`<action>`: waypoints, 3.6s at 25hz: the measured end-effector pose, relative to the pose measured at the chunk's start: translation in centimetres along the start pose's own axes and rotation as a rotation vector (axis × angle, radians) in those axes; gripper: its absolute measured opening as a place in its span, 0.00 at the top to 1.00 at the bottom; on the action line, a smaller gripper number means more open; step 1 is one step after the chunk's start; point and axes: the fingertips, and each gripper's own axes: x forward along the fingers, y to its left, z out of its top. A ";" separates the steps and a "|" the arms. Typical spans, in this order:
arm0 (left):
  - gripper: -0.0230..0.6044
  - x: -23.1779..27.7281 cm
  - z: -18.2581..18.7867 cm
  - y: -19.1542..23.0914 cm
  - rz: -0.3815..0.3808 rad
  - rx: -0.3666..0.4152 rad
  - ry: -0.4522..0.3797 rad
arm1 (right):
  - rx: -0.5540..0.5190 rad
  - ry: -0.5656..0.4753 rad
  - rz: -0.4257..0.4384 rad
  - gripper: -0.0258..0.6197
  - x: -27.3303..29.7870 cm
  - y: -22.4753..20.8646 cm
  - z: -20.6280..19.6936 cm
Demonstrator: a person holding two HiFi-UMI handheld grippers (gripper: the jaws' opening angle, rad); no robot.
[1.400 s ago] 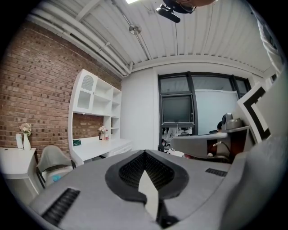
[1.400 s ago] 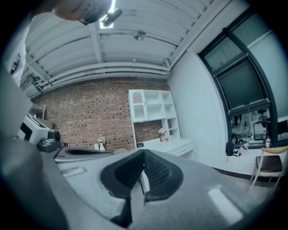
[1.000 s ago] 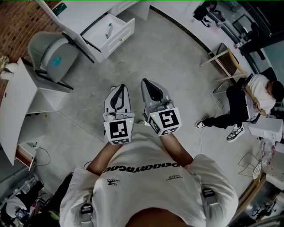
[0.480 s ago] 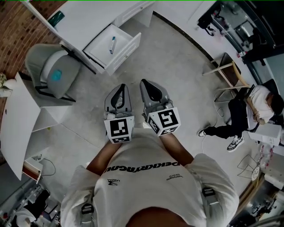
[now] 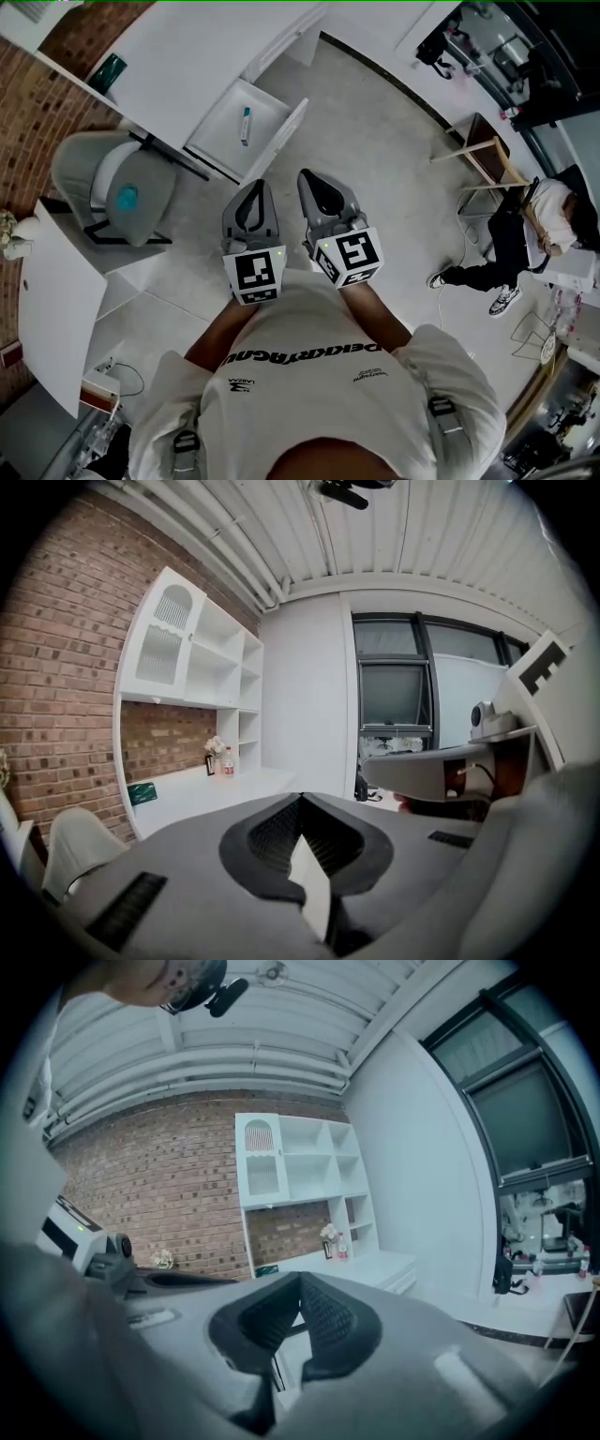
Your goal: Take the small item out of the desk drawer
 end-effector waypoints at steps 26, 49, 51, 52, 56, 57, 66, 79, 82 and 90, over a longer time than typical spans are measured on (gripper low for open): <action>0.97 12.8 -6.0 8.0 0.007 -0.032 0.216 | 0.046 0.107 -0.053 0.96 12.8 -5.6 -3.2; 0.97 26.0 -16.1 10.5 0.161 -0.089 0.474 | 0.124 0.278 0.088 0.96 20.6 -12.4 -10.8; 0.97 26.4 -17.1 10.9 0.160 -0.095 0.501 | 0.126 0.290 0.081 0.96 21.1 -12.6 -11.1; 0.97 26.7 -17.5 11.1 0.159 -0.096 0.512 | 0.126 0.295 0.077 0.96 21.3 -12.6 -11.2; 0.95 28.3 -19.4 12.3 0.158 -0.108 0.547 | 0.129 0.312 0.055 0.96 22.3 -13.3 -12.3; 0.95 28.8 -19.8 12.6 0.155 -0.108 0.552 | 0.133 0.315 0.049 0.96 22.5 -13.4 -12.6; 0.84 32.5 -23.7 13.8 0.102 -0.101 0.638 | 0.163 0.358 0.021 0.96 24.0 -14.1 -15.3; 0.71 36.8 -29.3 15.9 0.089 -0.125 0.750 | 0.173 0.397 -0.003 0.96 26.9 -15.8 -17.9; 0.70 37.7 -30.9 16.3 0.081 -0.134 0.786 | 0.184 0.413 -0.006 0.96 27.1 -15.8 -18.7; 0.70 40.0 -35.3 17.6 0.082 -0.124 0.875 | 0.195 0.441 -0.023 0.96 28.3 -16.9 -20.3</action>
